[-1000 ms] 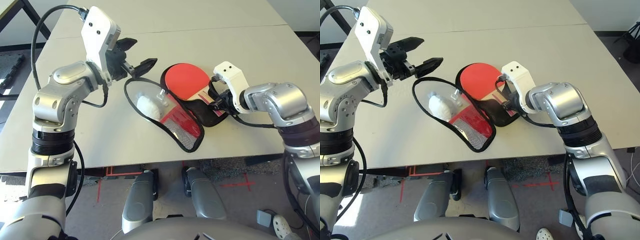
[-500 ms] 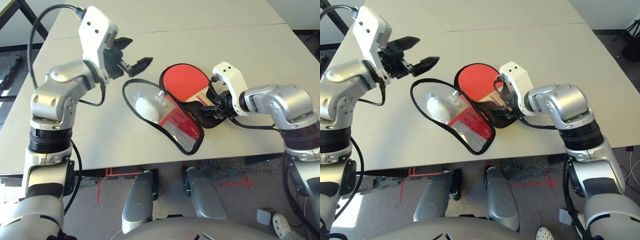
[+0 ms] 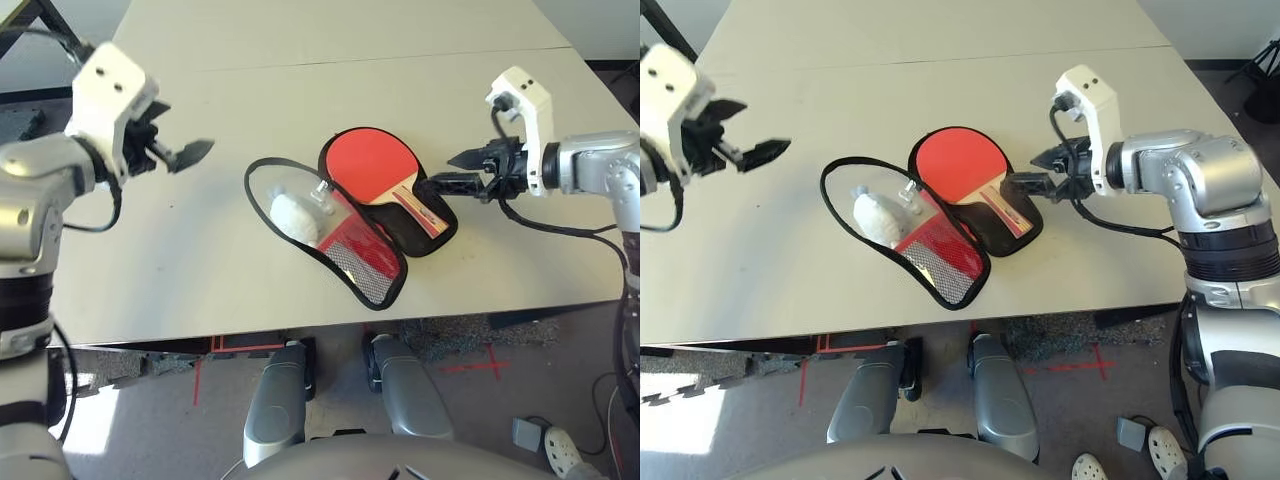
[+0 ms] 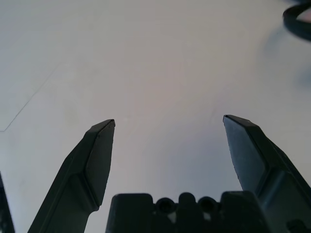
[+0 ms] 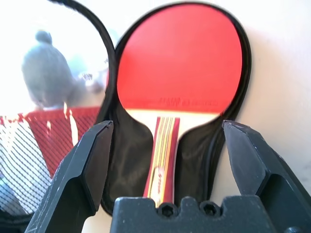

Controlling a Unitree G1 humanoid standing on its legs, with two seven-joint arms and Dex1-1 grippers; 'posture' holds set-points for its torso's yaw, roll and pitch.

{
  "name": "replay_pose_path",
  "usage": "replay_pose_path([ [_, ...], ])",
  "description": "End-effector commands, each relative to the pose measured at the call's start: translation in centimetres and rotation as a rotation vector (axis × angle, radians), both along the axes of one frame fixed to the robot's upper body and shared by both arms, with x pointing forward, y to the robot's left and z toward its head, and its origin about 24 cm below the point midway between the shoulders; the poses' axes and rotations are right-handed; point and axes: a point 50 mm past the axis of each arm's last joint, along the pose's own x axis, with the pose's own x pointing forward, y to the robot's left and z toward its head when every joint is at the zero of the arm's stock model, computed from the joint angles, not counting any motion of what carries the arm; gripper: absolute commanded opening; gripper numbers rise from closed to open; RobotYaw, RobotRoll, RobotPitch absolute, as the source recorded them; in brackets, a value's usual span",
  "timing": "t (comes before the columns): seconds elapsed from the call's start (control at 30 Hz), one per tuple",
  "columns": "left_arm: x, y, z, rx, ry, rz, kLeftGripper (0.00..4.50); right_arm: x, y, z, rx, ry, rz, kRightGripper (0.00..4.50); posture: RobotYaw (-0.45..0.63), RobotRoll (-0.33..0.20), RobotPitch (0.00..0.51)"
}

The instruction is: Store the ping-pong paddle in its case and zip it.

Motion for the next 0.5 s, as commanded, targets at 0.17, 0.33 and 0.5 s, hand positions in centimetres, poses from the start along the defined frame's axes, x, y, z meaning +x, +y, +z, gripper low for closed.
replay_pose_path([
  [0.17,-1.2,-3.8,-3.2,-0.032,0.175,-0.179,4.5,1.2,-1.2,-0.1,0.114,-0.053,-0.111,4.47,0.1,0.0,0.191],
  [0.33,-2.6,-8.6,-2.9,-0.152,0.263,-0.386,4.5,2.1,-2.3,-0.2,0.148,-0.172,-0.221,4.47,0.09,0.0,0.196],
  [0.5,-3.0,-14.2,-1.3,-0.253,0.231,-0.595,4.5,2.6,-2.9,-1.0,0.124,-0.147,-0.283,4.47,0.08,0.0,0.2],
])
